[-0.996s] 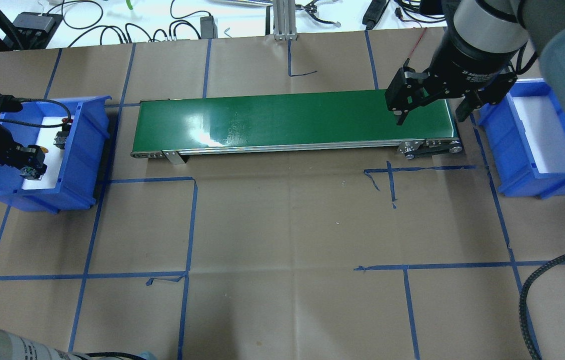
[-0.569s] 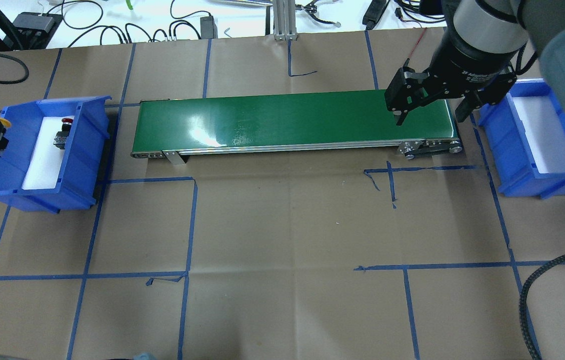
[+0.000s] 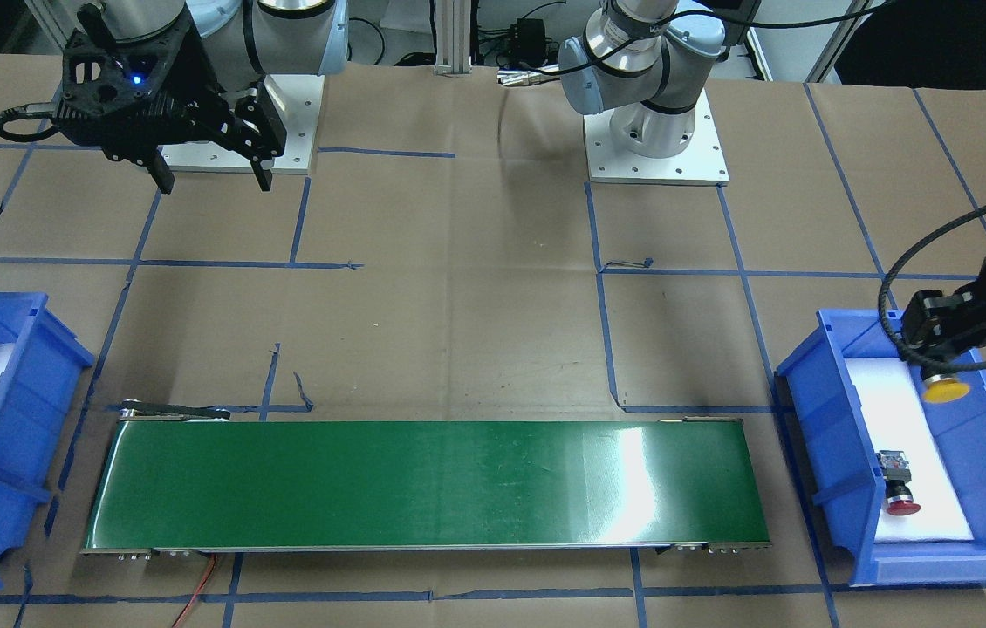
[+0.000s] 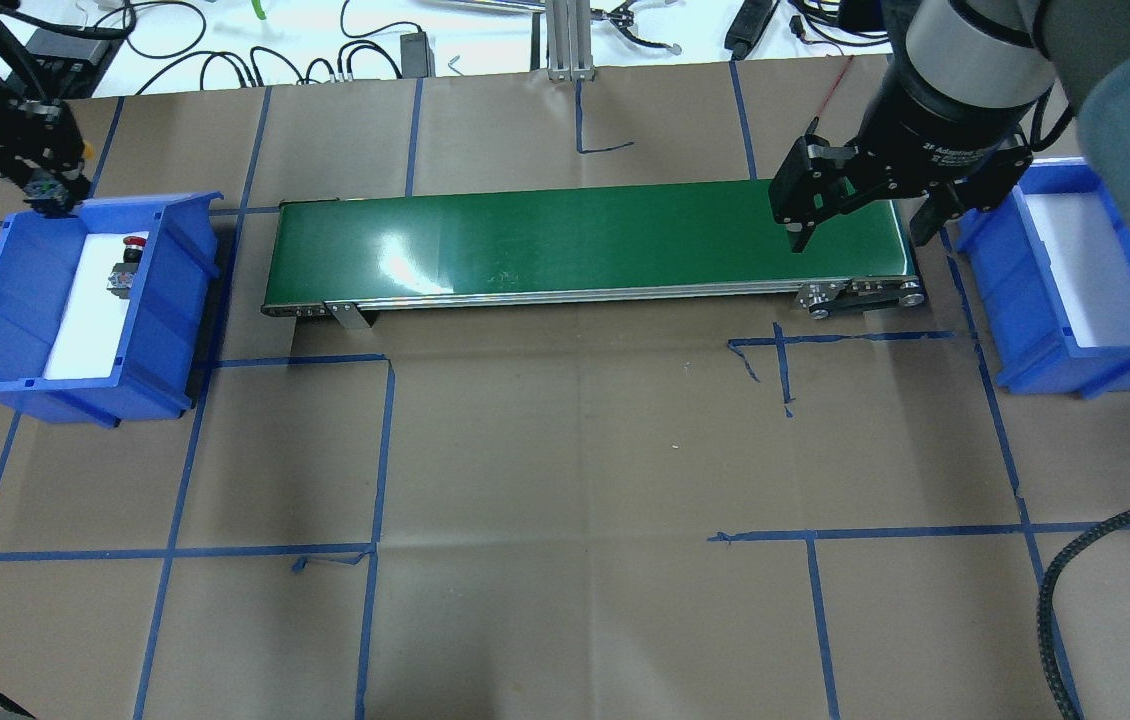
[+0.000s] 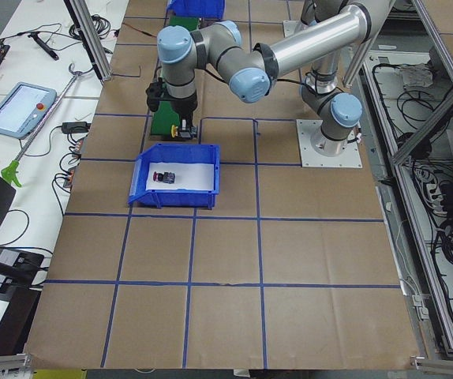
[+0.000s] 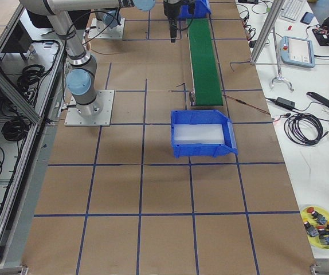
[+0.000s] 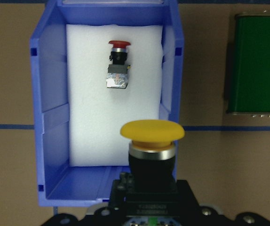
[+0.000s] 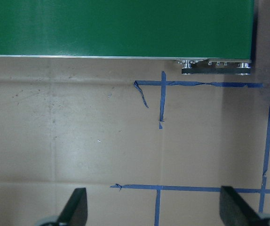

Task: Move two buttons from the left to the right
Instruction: 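Lift the yellow button and carry it to the conveyor's near end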

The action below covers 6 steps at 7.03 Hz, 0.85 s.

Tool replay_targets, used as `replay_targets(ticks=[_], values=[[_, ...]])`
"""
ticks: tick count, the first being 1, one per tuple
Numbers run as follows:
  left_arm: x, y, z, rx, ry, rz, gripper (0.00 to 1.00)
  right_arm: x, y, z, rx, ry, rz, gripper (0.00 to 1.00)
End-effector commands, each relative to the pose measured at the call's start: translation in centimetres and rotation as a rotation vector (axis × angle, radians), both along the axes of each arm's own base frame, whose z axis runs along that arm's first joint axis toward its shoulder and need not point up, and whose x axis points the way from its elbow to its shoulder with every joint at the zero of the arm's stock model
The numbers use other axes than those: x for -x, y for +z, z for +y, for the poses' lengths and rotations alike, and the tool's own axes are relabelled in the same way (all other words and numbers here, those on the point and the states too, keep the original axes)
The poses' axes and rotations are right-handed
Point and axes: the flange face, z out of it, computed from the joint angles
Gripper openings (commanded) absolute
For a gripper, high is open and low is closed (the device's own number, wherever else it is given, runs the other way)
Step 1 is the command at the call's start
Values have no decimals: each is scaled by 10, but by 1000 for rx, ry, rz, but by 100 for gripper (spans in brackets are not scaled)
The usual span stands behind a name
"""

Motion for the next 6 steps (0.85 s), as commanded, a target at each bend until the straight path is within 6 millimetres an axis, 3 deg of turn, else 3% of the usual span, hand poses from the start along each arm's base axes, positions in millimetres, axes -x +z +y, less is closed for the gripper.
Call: replay_targets(ticks=[1,2,3,6], values=[[97,-22,-38,-14,-19,-5,0,1,-1,0,0,-1,-1,100],[125,-47,-51,-18,-27,-7,0,1,-1,0,0,0,0,100],[136,-71,-53,-44,-44,-2,0,1,-1,-1,0,-2,0,100],[148,-150,-43,-23,-50,-4,0,1,-2,-1,-3,0,1,100]])
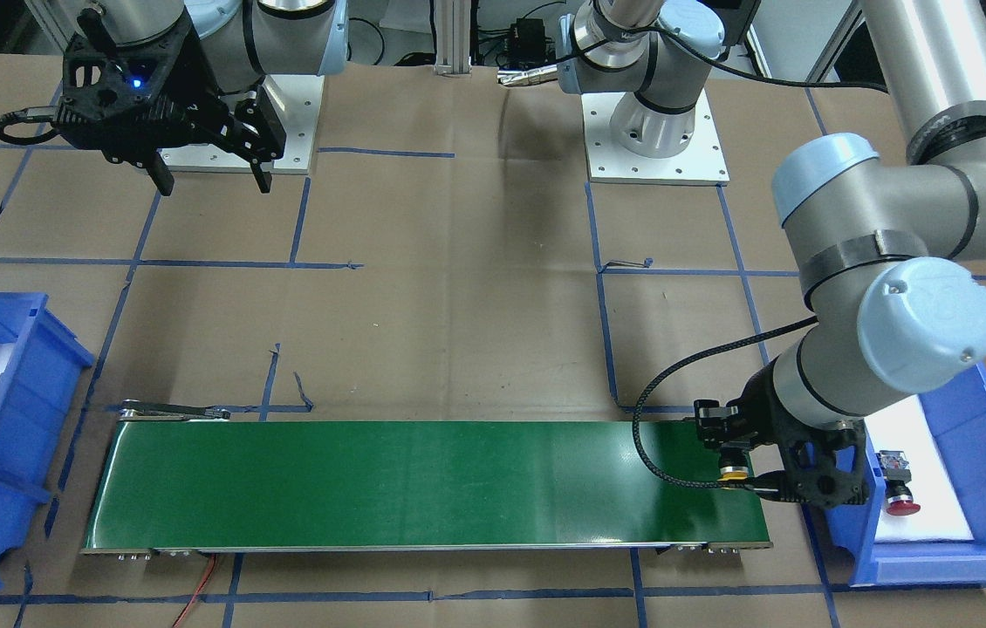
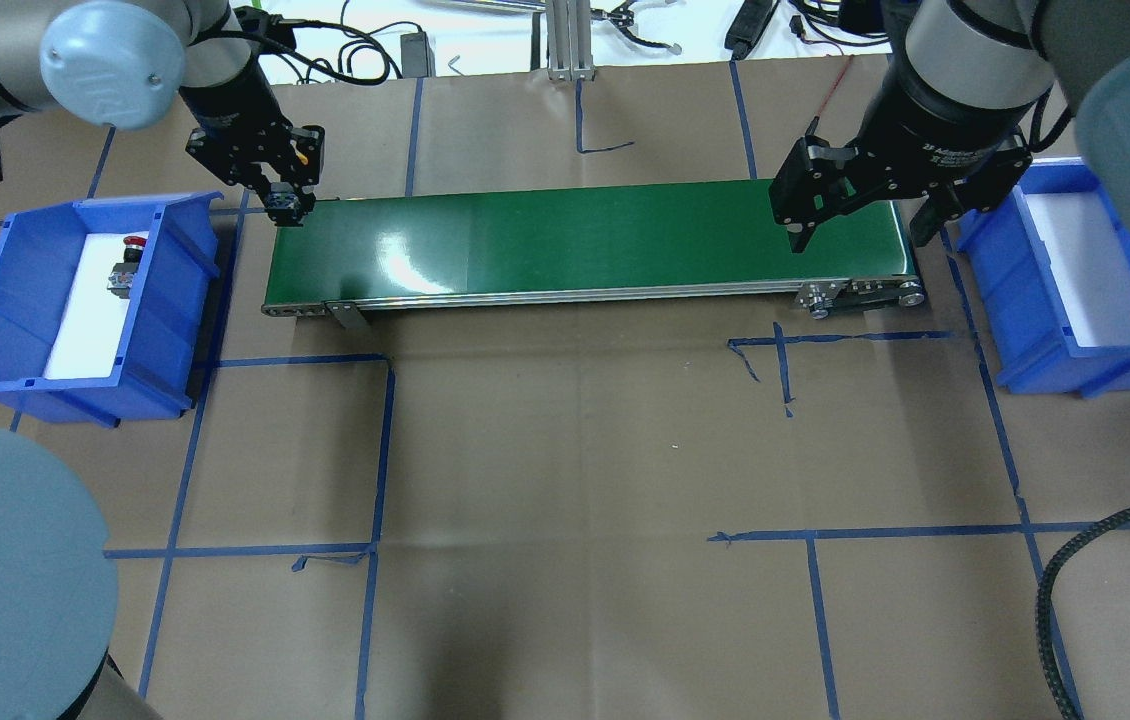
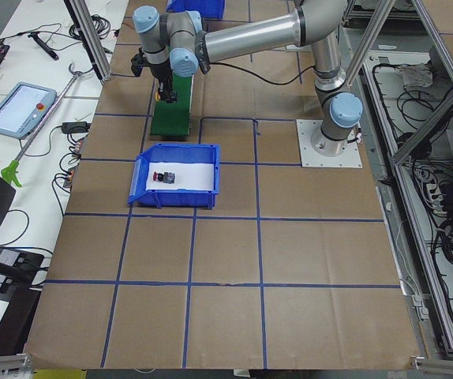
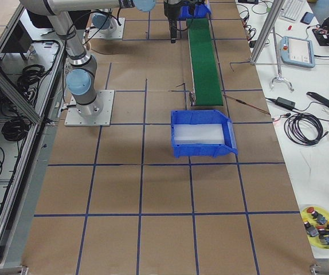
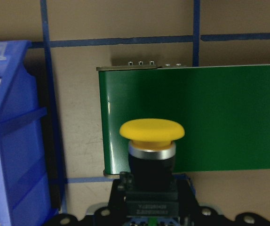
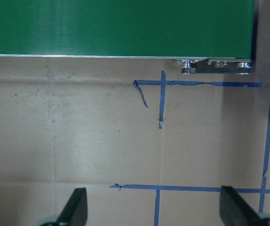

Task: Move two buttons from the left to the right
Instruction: 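Lift the yellow button and carry it to the conveyor's near end, then lower the yellow button onto the belt and open the left gripper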

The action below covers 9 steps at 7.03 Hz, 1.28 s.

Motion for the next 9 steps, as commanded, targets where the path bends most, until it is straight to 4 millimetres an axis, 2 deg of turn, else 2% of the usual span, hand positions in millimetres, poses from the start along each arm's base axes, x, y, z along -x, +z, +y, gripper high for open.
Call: replay_targets(ticks=[1,2,4,5,6,7,9], values=[[5,-47,7,57,-2,-8,0,0,-1,0,-2,0,0,100],[6,-64,5,36,-1,-5,0,0,-1,0,-2,0,-1,100],[7,-80,5,16,-1,-3,0,0,-1,0,-4,-1,-1,100],[7,-80,5,18,1,-3,0,0,-1,0,-4,-1,0,100],[7,-81,5,16,1,-3,35,1,-1,0,-4,-3,0,100],[6,-79,0,33,14,-5,99,0,-1,0,-4,-1,0,100],[5,-54,-3,76,27,-11,100,0,-1,0,-4,-1,0,100]])
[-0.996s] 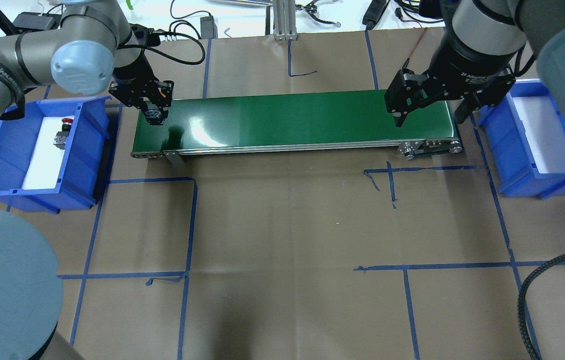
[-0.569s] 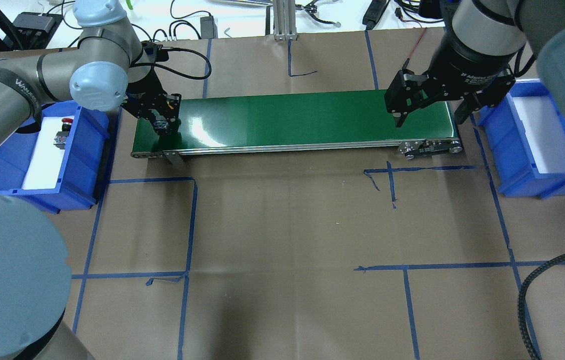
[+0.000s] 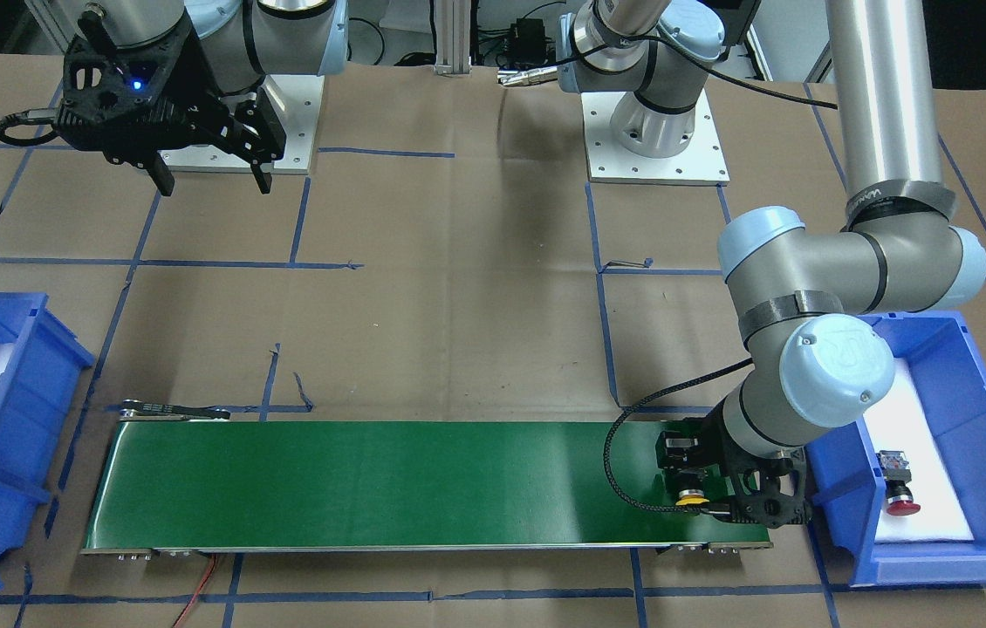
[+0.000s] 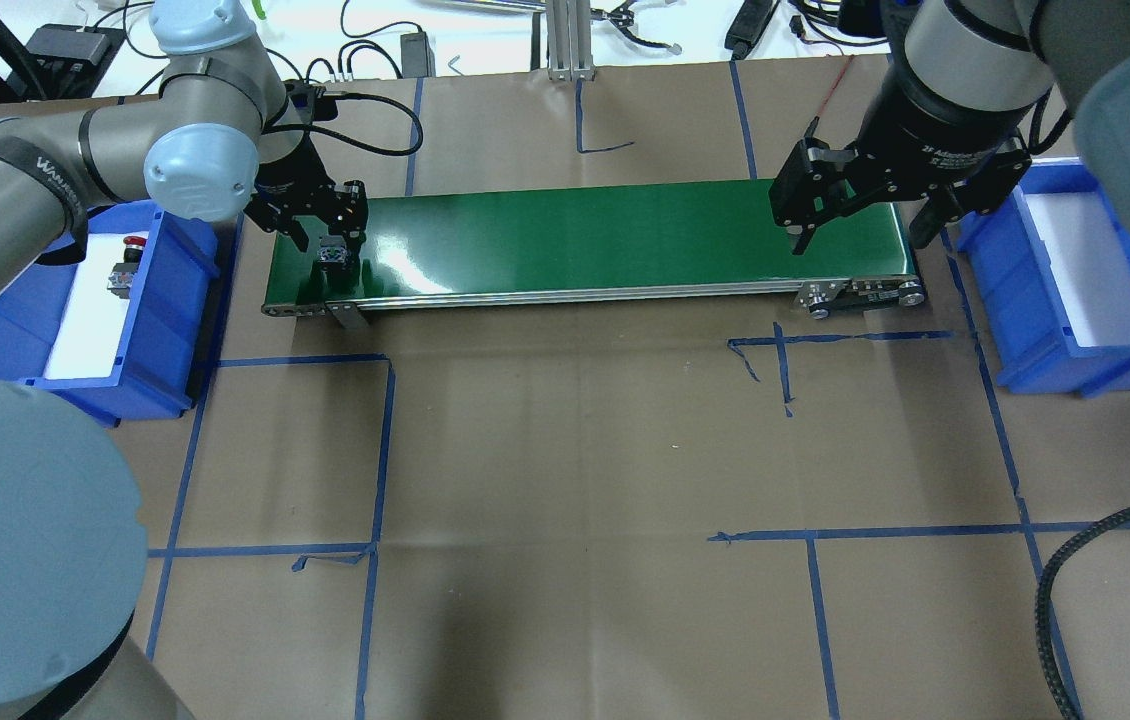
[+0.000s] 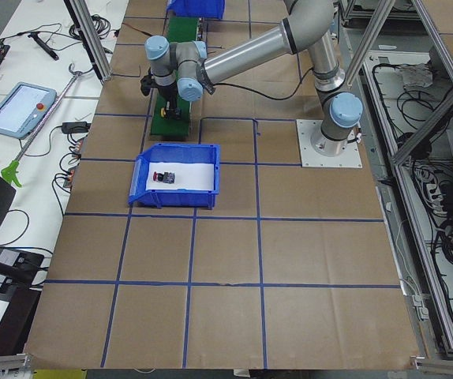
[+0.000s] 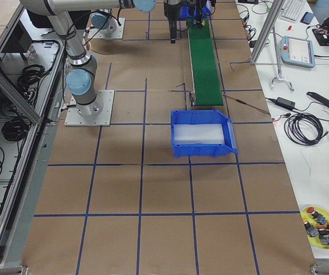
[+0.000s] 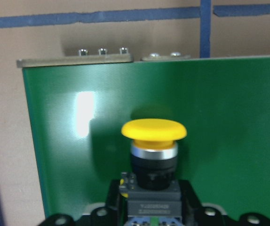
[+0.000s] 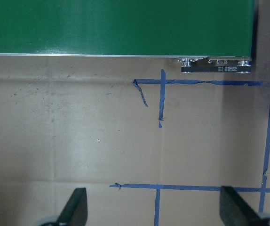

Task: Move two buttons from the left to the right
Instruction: 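Lower the yellow button onto the belt and open the left gripper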

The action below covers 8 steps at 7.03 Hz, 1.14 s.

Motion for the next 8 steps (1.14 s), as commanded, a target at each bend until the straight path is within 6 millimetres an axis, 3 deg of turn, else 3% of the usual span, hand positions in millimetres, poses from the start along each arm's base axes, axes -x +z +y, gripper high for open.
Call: replay_targets(ticks=[1,4,5,6,7,8], values=[[-3,44,-2,71,10,-9,100,0,0,0,0,-1,0,100],[-7,162,32,89,22,-11,100,0,0,0,0,1,0,100],[-8,181,38,83,23,-11,100,0,0,0,0,1,0,100],[-11,188,38,89,19,-12,100,0,0,0,1,-1,0,100],[-43,191,37,91,54,-9,100,0,0,0,2,2,0,100],[-93,191,36,86,45,-4,100,0,0,0,2,1,0,100]])
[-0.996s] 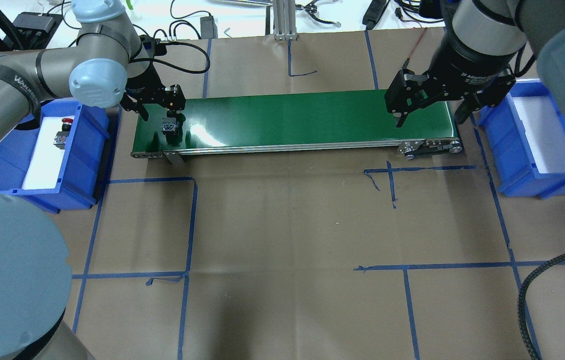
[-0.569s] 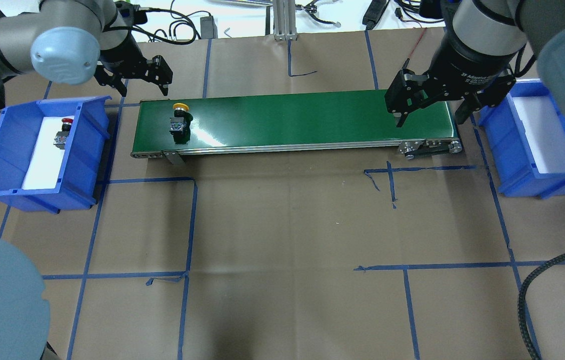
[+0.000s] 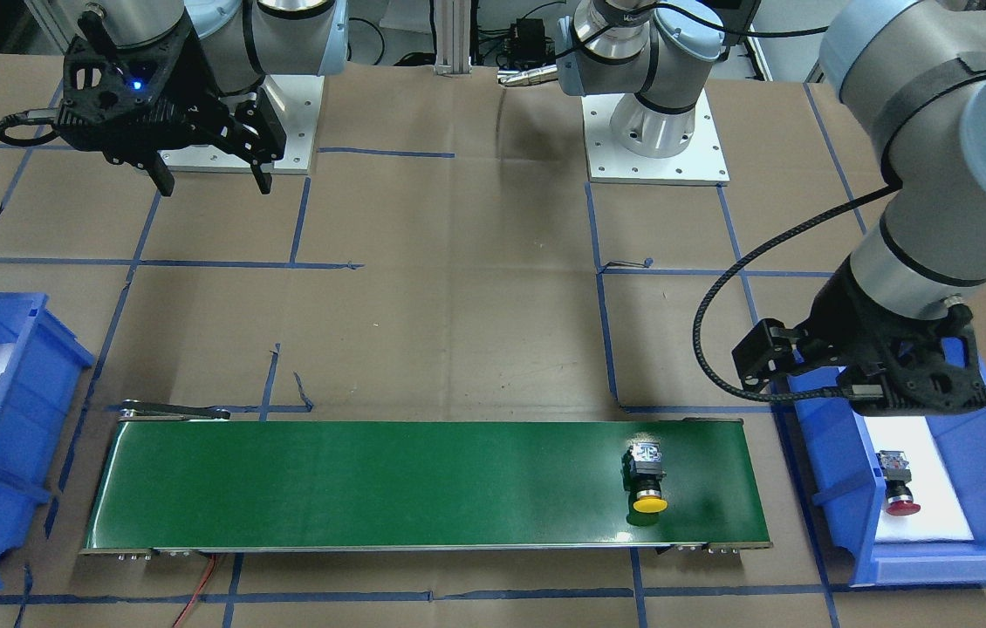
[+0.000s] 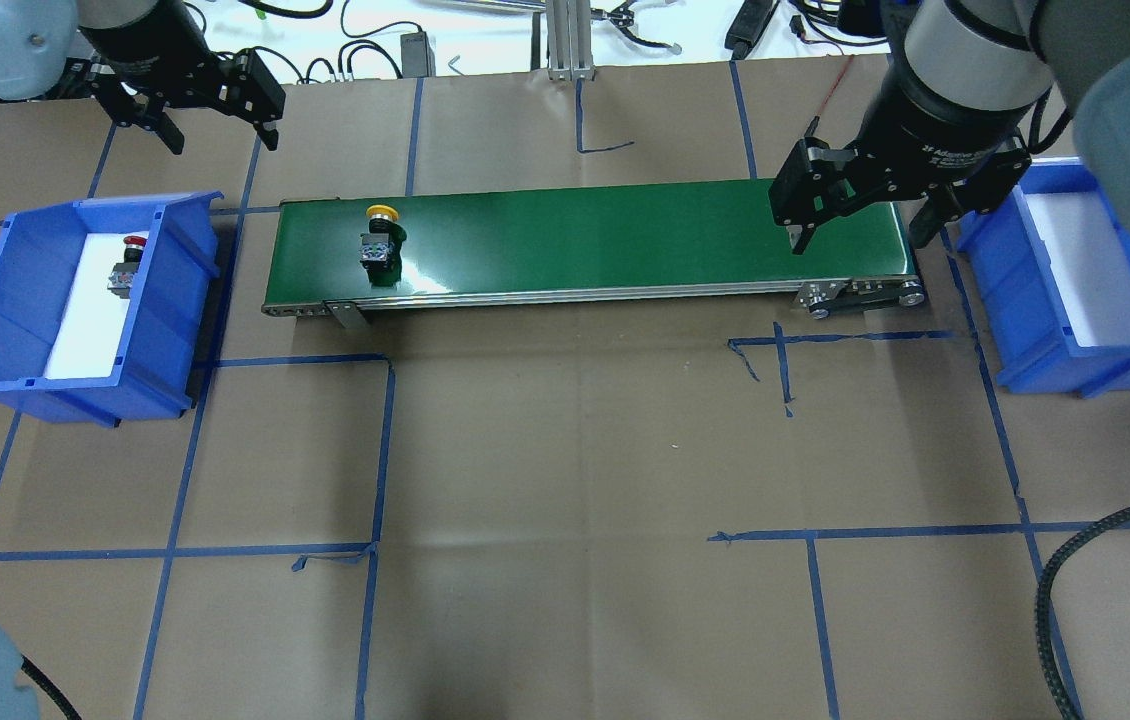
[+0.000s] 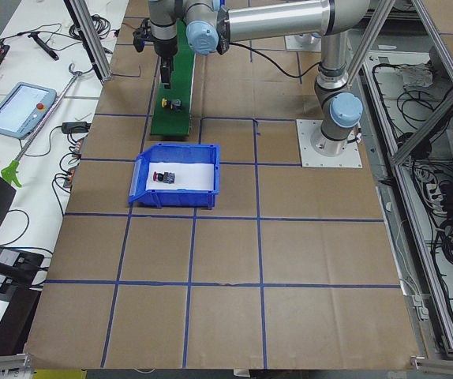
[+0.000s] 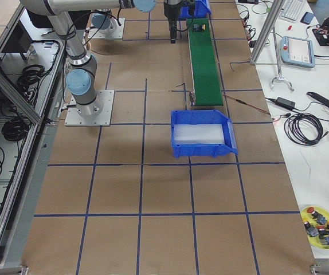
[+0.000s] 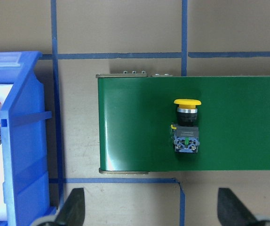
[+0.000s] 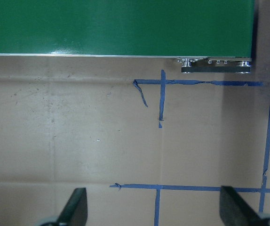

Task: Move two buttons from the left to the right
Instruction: 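Return the left gripper to the bin and grasp the red button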

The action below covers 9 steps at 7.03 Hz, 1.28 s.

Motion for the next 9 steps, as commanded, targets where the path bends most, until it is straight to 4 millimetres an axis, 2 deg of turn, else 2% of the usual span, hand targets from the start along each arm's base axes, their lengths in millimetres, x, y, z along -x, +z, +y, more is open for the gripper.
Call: replay_targets(ticks=[1,2,3,4,5,7,9], values=[[-90,2,3,-6,-23,-1,100,0,0,0,0,0,0,100],[-139,-1,9,-13,-20,-7,100,2,0,-2,3,-5,-2,100],[-183,-5,18,-22,-43,-10,100,3,-10,-11,-12,-8,-3,100],[-213,-11,22,-32,-59,-12,100,3,-18,-23,-24,-5,2,100],[-220,-25,23,-46,-86,-5,100,3,-23,-30,-17,-6,4,100],[-227,-69,3,-49,-84,-1,99,2,-36,-50,11,-7,4,100],[-230,-94,-12,-39,-89,-5,99,1,-45,-64,63,-9,-5,100]])
